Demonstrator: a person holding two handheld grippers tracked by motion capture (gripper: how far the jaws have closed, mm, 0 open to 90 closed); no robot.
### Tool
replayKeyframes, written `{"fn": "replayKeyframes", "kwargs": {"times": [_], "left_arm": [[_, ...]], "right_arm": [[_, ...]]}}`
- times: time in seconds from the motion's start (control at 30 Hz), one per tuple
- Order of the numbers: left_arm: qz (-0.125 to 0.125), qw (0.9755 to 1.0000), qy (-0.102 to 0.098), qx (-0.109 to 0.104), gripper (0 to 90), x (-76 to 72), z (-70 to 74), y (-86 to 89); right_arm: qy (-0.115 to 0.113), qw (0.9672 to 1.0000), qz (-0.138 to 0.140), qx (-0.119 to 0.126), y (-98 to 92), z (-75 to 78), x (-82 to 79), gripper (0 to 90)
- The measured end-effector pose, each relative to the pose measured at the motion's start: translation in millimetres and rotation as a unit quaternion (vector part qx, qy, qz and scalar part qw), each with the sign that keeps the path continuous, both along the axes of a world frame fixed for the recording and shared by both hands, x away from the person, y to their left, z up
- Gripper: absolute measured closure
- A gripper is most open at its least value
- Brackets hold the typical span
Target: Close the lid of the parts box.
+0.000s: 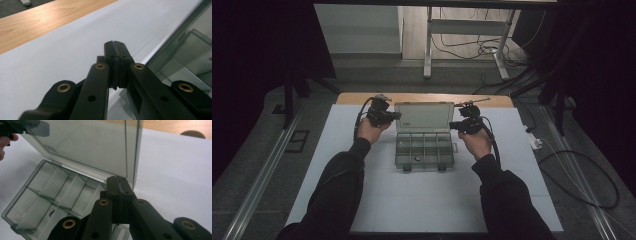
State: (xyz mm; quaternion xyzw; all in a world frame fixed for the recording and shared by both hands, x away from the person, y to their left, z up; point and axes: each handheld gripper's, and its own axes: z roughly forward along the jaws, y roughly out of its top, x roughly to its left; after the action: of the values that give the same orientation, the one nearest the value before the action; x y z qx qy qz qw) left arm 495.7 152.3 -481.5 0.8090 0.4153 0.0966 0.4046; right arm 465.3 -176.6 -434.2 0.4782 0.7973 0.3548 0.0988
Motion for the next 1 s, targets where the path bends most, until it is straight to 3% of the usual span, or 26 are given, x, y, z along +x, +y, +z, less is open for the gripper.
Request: {"fn": "replayKeyframes", "kwargs": {"times": [0.2,0.5,0.67,1.0], "left_arm": [[-0.011,0.9999,0.001,-0.003,89.2,-8.7,0.3,0.8],[-0.021,0.9998,0.004,0.001,89.1,-22.0,5.2,2.3],[-0.036,0.9993,0.008,-0.001,88.8,-28.7,8.7,3.7],[-0.041,0.9991,0.011,-0.006,88.4,-47.2,17.1,4.8]], "right_arm": [[-0.009,0.9997,0.020,-0.012,4.8,3.0,-6.8,88.7],[-0.016,0.9991,0.038,-0.003,0.9,9.1,-19.9,88.7],[-0.013,0.9987,0.049,-0.005,-2.2,11.4,-28.2,88.7],[-0.013,0.9975,0.067,-0.016,-7.0,13.0,-45.1,88.7]]}}
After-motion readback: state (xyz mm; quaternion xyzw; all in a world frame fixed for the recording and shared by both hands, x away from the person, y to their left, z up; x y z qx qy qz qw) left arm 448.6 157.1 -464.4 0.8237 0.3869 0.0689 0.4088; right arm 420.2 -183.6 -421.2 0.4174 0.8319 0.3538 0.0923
